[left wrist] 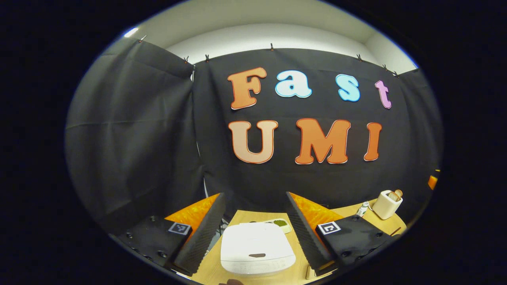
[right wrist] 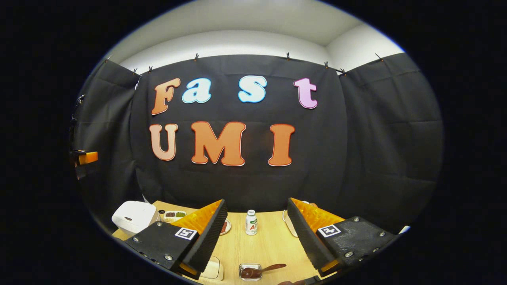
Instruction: Close the left gripper, press the button to open the rice cooker; take a wooden spoon from the chopstick holder with the right hand, scoop a spoonful of rice and pour it into the rice cooker, then put the wooden spoon back into the chopstick holder.
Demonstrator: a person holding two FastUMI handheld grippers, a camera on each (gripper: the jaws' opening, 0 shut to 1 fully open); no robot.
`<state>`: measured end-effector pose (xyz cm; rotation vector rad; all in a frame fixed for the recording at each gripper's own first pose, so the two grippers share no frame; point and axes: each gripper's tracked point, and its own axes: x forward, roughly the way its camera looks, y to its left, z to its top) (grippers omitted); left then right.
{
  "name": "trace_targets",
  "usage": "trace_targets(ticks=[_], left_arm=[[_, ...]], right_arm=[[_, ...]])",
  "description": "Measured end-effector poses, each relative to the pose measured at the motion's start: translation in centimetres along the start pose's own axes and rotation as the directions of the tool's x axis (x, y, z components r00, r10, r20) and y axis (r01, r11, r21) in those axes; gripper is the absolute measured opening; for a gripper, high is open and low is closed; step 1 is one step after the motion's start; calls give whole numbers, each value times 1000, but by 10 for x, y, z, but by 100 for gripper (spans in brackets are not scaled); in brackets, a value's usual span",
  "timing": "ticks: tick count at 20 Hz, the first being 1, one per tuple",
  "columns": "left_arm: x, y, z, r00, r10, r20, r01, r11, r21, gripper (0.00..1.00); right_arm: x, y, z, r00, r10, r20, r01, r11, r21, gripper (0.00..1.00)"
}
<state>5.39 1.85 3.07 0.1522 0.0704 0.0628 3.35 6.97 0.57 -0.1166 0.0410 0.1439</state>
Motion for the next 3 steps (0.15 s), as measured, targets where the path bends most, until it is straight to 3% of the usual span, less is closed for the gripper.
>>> trace_targets(ticks=[1,3], left_arm=[[-4,5,6,1000,10,17,-10,1000,5,99],[-8,15,11,999,42,33,-42,999,14,100]], right_arm=[[-3,-3,3,1000,-7,9,7,1000,-6,95],[-3,-9,5,1000,-20,17,20,1000,-8,95]])
